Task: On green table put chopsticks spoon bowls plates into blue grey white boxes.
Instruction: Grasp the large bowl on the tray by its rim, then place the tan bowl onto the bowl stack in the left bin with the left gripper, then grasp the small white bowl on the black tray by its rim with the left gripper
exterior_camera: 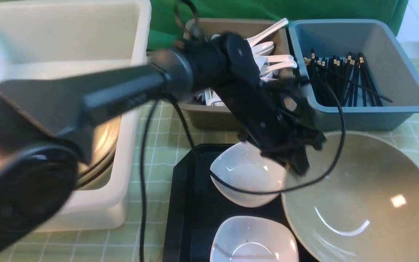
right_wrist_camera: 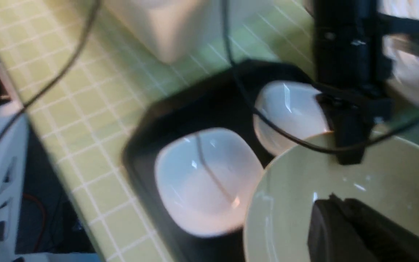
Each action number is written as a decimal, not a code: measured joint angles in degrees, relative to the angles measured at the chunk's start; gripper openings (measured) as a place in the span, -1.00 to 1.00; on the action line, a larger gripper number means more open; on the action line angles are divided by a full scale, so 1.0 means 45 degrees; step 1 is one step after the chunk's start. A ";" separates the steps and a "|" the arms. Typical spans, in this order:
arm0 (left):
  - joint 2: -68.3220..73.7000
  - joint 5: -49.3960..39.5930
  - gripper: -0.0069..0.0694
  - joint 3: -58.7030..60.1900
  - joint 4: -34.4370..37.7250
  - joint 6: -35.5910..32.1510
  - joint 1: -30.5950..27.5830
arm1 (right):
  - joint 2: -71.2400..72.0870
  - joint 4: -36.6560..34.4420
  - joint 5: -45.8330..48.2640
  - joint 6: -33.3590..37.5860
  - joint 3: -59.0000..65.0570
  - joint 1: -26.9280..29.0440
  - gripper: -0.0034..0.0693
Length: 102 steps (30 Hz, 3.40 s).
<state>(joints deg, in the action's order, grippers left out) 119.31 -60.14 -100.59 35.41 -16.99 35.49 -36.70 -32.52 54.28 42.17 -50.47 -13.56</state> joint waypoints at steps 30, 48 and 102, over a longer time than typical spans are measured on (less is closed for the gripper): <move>-0.9943 -0.0149 -0.78 0.8181 -0.0738 0.1001 -1.5673 | -0.9700 -0.2319 -0.1460 0.1662 -0.6359 -0.5084 -0.72; -0.7826 0.0066 -0.78 0.8220 -0.1188 0.1704 -1.5673 | -0.9700 -0.2051 -0.1404 0.1662 -0.6421 -0.5099 -0.69; -1.0282 0.0154 0.63 0.7327 -0.4312 0.4928 -0.1977 | -0.3538 0.3200 -0.0657 -0.3286 -0.2592 -0.5099 -0.54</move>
<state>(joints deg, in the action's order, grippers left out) 73.04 -59.45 -67.62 16.01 5.18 26.59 -52.62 -18.11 51.33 27.38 -62.13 -36.51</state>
